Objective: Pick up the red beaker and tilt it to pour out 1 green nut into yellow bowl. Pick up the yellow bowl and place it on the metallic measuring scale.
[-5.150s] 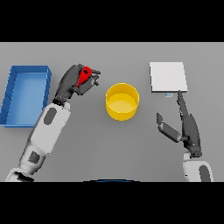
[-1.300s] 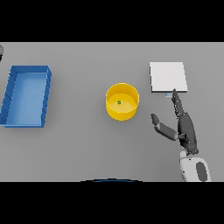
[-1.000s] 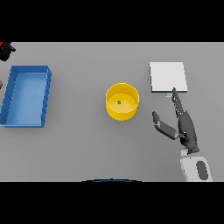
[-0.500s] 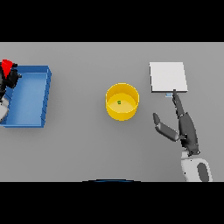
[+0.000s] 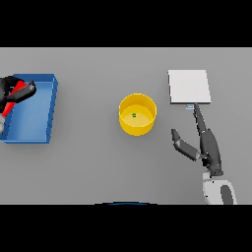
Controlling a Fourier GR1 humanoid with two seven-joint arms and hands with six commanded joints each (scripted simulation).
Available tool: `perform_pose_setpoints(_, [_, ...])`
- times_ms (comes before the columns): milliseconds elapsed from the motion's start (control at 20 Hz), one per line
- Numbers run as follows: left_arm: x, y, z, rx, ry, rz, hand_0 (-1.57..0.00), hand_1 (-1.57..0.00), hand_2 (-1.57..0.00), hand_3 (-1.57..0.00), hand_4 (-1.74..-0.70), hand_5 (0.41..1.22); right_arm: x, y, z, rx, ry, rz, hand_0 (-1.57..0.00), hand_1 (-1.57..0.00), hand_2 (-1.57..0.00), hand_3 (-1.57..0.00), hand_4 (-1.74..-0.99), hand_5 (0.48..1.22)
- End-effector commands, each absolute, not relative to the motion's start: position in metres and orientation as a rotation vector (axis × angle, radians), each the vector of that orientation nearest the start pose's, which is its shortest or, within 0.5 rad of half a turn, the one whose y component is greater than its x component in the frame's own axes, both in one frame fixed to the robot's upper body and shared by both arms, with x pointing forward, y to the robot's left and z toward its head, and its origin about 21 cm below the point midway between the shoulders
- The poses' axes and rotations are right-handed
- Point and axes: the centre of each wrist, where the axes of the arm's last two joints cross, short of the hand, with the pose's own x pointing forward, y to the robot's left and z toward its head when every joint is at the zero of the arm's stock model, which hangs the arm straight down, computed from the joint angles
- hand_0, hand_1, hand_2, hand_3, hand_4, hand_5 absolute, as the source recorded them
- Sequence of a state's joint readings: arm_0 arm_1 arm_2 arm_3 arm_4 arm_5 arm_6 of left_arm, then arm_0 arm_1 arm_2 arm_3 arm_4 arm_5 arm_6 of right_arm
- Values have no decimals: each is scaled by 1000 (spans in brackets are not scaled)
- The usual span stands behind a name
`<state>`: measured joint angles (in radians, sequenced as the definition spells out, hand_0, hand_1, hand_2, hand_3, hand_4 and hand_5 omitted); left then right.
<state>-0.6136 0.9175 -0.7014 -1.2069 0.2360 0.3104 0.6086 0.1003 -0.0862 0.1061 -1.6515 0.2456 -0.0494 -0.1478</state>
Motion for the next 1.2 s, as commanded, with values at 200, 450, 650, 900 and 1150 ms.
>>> perform_pose_setpoints(200, [346,324,111,753,-961,-552,-195,-158,-160,-151,-802,679,223,-233,3,-215,-1698,295,1,1,1,1,-1188,668])
perform_pose_setpoints(450, [349,325,113,748,-1059,-523,-63,-51,-52,-49,-785,674,222,-229,2,-272,-1675,357,1,1,1,1,-1203,660])
perform_pose_setpoints(650, [353,321,114,741,-1084,-521,-25,-20,-21,-19,-776,685,236,-225,14,-206,-1728,533,1,1,1,1,-1180,708])
perform_pose_setpoints(900, [350,319,110,730,-1076,-518,-8,-6,-6,-6,-792,709,266,-222,41,-271,-1682,859,1,1,1,1,-1268,691])
perform_pose_setpoints(1150, [352,316,107,726,-1063,-520,-2,-1,-1,-1,-793,712,288,-209,60,-383,-1636,1297,1,1,1,1,-1276,668])
